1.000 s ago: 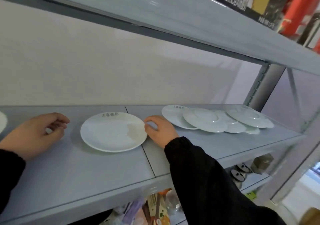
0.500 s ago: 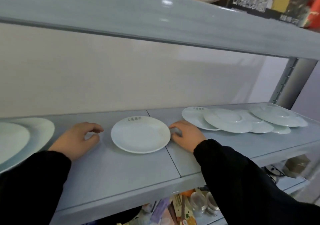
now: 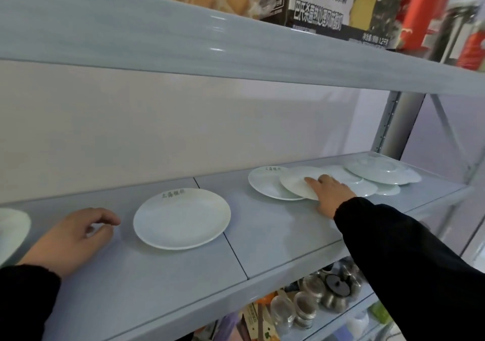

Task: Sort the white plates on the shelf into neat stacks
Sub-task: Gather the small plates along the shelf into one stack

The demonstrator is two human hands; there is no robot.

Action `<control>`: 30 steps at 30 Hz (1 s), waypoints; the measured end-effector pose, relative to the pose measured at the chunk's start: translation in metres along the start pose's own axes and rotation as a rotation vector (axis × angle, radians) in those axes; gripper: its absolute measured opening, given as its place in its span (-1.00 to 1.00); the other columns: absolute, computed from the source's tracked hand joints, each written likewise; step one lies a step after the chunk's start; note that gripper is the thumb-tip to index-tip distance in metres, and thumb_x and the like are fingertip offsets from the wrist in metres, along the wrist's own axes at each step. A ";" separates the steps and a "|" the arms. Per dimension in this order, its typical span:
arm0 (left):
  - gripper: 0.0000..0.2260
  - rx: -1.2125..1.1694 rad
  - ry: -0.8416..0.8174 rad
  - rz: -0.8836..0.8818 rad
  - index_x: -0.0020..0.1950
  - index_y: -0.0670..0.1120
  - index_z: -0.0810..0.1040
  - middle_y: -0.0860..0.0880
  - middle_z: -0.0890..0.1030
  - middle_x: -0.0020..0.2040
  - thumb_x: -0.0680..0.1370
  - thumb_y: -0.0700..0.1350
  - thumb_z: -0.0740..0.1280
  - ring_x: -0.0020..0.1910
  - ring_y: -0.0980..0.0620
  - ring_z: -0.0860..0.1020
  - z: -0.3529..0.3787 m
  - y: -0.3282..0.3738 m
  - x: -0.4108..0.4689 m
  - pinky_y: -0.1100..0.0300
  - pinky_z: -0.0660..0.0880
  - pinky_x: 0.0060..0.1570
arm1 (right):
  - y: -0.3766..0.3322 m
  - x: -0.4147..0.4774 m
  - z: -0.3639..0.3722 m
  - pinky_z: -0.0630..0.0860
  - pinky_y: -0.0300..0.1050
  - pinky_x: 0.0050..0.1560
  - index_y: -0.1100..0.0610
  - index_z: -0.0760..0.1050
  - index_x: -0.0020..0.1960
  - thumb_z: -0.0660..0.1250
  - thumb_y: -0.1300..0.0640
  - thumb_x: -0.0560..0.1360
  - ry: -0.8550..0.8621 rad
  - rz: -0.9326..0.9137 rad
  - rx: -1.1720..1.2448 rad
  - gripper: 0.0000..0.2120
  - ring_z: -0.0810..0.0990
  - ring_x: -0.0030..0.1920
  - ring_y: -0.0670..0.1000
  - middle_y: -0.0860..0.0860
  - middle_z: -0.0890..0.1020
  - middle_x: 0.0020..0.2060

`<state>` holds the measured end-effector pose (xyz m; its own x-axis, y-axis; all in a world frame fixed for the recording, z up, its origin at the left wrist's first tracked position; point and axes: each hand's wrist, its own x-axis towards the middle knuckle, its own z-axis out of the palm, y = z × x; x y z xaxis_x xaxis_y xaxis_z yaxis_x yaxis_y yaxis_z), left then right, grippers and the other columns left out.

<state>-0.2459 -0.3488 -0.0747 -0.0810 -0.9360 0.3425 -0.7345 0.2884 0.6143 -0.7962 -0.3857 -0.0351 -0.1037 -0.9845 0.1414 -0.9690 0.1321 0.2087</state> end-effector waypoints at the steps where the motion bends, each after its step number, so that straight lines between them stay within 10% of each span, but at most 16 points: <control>1: -0.65 0.000 -0.013 -0.002 0.03 0.29 0.55 0.32 0.60 -0.02 0.29 0.20 0.19 -0.05 0.22 0.58 0.000 0.000 -0.001 0.34 0.46 -0.13 | -0.002 -0.001 0.002 0.39 0.08 0.27 -0.04 0.06 0.54 0.18 0.21 0.49 0.038 -0.008 -0.024 -0.33 0.40 0.27 0.18 0.12 0.33 0.34; 8: -0.78 -0.001 0.012 -0.025 -0.06 0.24 0.58 0.17 0.63 -0.07 0.34 0.03 0.28 -0.15 0.10 0.61 -0.001 0.003 -0.006 0.36 0.44 -0.16 | -0.012 0.005 -0.012 0.50 0.06 0.10 0.02 0.16 0.52 0.11 0.30 0.54 0.225 -0.006 0.069 -0.43 0.44 0.14 0.19 0.16 0.35 0.23; 13: -0.81 0.022 0.045 -0.010 -0.19 0.09 0.60 0.14 0.61 -0.08 0.47 -0.22 0.38 -0.13 0.15 0.57 0.001 0.014 -0.006 0.41 0.41 -0.11 | -0.050 -0.011 -0.070 0.42 -0.11 -0.02 0.07 0.38 0.43 0.16 0.29 0.58 0.793 -0.050 0.664 -0.57 0.47 -0.07 0.06 0.10 0.45 0.10; 19: -0.86 0.003 0.081 -0.023 -0.17 0.14 0.56 0.17 0.59 -0.08 0.45 -0.13 0.33 -0.13 0.11 0.58 0.000 0.019 -0.010 0.22 0.40 -0.12 | -0.156 -0.035 -0.054 0.59 0.12 0.07 0.06 0.47 0.27 0.25 0.25 0.55 0.191 0.132 1.884 -0.70 0.60 0.11 0.13 0.05 0.63 0.09; 30: -0.81 -0.007 0.083 -0.088 -0.11 0.15 0.56 0.16 0.56 -0.02 0.51 -0.16 0.31 -0.11 0.16 0.56 0.000 0.017 -0.011 0.28 0.39 -0.13 | -0.187 -0.043 -0.024 0.23 -0.25 0.23 0.01 0.29 0.49 0.19 0.28 0.53 0.022 -0.078 1.419 -0.45 0.34 0.24 -0.13 -0.16 0.40 0.23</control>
<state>-0.2573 -0.3339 -0.0680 0.0402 -0.9378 0.3448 -0.7312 0.2075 0.6498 -0.6049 -0.3656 -0.0567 -0.0500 -0.9801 0.1920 -0.3729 -0.1600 -0.9140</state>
